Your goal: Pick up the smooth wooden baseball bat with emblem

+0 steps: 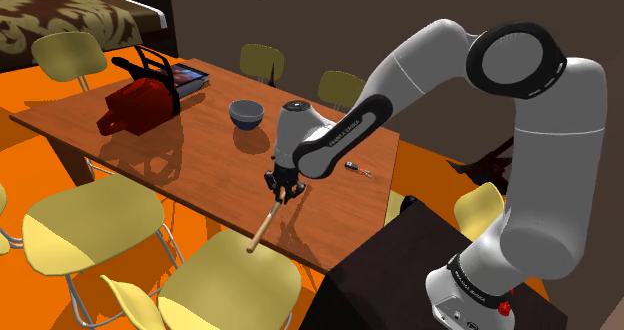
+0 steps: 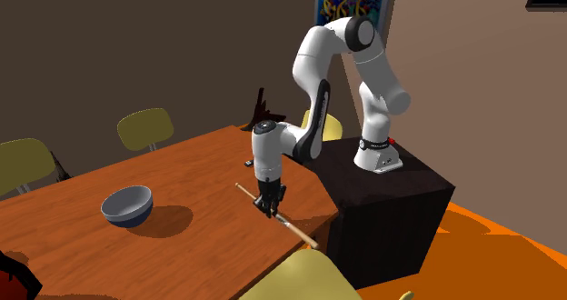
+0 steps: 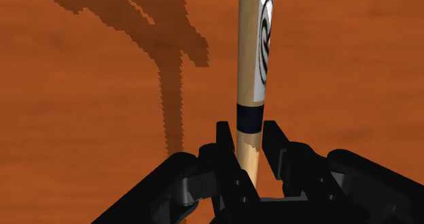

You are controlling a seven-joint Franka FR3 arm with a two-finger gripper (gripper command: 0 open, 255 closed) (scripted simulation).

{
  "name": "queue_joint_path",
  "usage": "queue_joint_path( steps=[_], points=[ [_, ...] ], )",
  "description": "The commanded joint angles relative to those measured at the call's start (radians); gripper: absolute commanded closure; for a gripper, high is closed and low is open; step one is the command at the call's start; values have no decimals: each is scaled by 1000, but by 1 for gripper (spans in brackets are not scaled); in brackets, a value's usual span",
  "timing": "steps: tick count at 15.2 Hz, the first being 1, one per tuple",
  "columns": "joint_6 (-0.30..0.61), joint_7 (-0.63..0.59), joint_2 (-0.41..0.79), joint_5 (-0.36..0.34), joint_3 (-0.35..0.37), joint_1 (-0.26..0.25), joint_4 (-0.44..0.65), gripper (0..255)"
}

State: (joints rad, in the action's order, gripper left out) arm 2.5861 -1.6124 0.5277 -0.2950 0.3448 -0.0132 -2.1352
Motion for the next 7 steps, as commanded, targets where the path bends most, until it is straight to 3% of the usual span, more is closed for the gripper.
queue_joint_path(
  steps=[1, 7],
  points=[
    [-17, 9, -24, 12, 11, 9, -7, 255],
    [-57, 27, -74, 40, 34, 26, -14, 255]
  ],
)
